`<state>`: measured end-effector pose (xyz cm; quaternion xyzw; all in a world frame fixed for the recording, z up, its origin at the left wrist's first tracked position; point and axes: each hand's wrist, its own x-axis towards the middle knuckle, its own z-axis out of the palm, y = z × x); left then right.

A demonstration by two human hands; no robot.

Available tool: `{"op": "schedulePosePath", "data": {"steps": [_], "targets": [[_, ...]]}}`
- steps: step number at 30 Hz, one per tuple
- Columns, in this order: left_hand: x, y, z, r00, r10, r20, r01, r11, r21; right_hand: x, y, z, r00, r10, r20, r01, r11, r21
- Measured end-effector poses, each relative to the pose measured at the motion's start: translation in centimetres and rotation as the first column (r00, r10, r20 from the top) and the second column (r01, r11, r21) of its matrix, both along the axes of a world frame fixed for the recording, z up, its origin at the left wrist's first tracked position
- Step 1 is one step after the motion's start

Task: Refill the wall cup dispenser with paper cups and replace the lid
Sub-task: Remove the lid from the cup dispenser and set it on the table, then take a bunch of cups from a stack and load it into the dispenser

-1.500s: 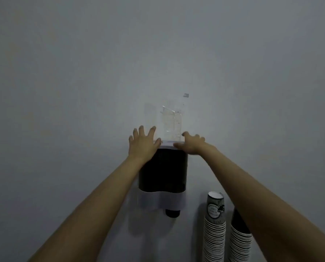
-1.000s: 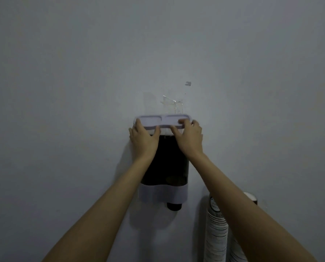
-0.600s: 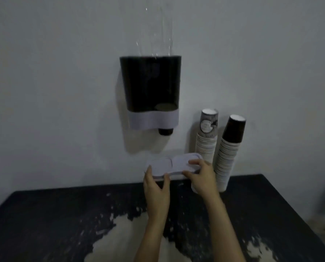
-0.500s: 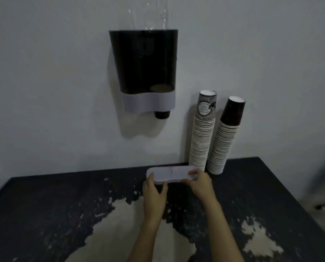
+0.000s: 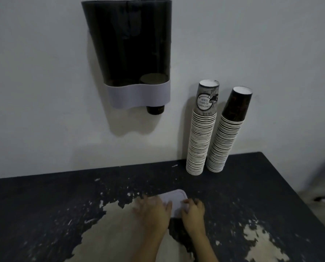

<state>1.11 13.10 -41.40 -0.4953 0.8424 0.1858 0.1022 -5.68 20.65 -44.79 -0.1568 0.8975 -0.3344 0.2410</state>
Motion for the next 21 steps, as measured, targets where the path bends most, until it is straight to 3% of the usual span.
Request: {"op": "schedulePosePath", "data": {"steps": [2, 4, 6, 9, 12, 17, 21], "targets": [[-3.7, -1.1, 2.1, 0.965, -0.05, -0.257, 0.055, 0.998, 0.013, -1.7, -0.2, 1.4, 0.996, -0.085, 0.032, 0.088, 0.987, -0.134], [-7.5, -2.2, 4.8, 0.86, -0.076, -0.505, 0.126, 0.99, 0.066, -4.1, -0.6, 2.9, 0.992, -0.119, 0.047, 0.126, 0.972, -0.201], [-11.0, -3.0, 7.7, 0.758, -0.098, -0.644, 0.205, 0.974, 0.093, -7.0, -1.6, 3.9, 0.986, -0.158, 0.05, 0.165, 0.951, -0.262], [-15.5, -3.9, 11.1, 0.67, -0.043, -0.741, 0.265, 0.946, 0.185, -11.3, -3.3, 4.6, 0.976, -0.215, 0.048, 0.218, 0.913, -0.346], [-18.5, -4.5, 11.9, 0.595, 0.058, -0.801, 0.318, 0.899, 0.301, -13.3, -4.5, 6.4, 0.982, -0.188, -0.031, 0.171, 0.939, -0.298], [-18.9, -4.2, 10.5, 0.532, -0.01, -0.847, 0.35, 0.913, 0.21, -14.2, -5.1, 6.0, 0.977, -0.205, -0.05, 0.164, 0.886, -0.433], [-17.8, -4.2, 10.5, 0.524, -0.143, -0.84, 0.383, 0.92, 0.082, -13.7, -4.8, 5.1, 0.961, -0.268, 0.063, 0.244, 0.719, -0.651]]}}
